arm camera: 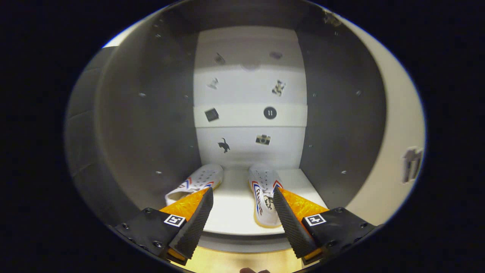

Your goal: Open the shoe cabinet door, grab the shoes and put them into the shoe cabinet, then close the shoe cabinet door.

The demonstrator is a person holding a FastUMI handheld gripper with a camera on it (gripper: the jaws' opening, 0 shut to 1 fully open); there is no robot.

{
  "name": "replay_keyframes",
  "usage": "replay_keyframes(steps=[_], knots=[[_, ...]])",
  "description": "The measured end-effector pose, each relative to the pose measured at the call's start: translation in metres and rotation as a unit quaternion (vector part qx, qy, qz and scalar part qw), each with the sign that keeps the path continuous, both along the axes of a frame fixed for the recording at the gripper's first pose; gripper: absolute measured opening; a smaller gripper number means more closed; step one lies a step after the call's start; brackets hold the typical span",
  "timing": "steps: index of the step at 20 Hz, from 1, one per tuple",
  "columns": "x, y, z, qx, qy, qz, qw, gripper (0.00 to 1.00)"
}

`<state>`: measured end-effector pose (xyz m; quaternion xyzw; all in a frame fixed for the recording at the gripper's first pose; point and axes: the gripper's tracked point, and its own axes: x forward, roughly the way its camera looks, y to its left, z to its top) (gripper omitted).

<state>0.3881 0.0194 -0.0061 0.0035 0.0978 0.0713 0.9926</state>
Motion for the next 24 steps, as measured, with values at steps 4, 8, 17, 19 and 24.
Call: replay_keyframes(steps=[4,8,17,19,24], knots=[[-0.113,0.001,0.037,0.015,-0.065,0.019,0.998,0.98],[-0.215,-0.007,0.06,0.037,-0.105,0.047,0.993,0.98],[-0.358,-0.075,0.04,0.046,-0.092,0.06,0.993,0.98],[-0.375,-0.1,0.042,0.05,-0.097,0.046,0.993,0.98],[-0.412,-0.16,0.049,0.048,-0.108,0.002,0.993,0.98]])
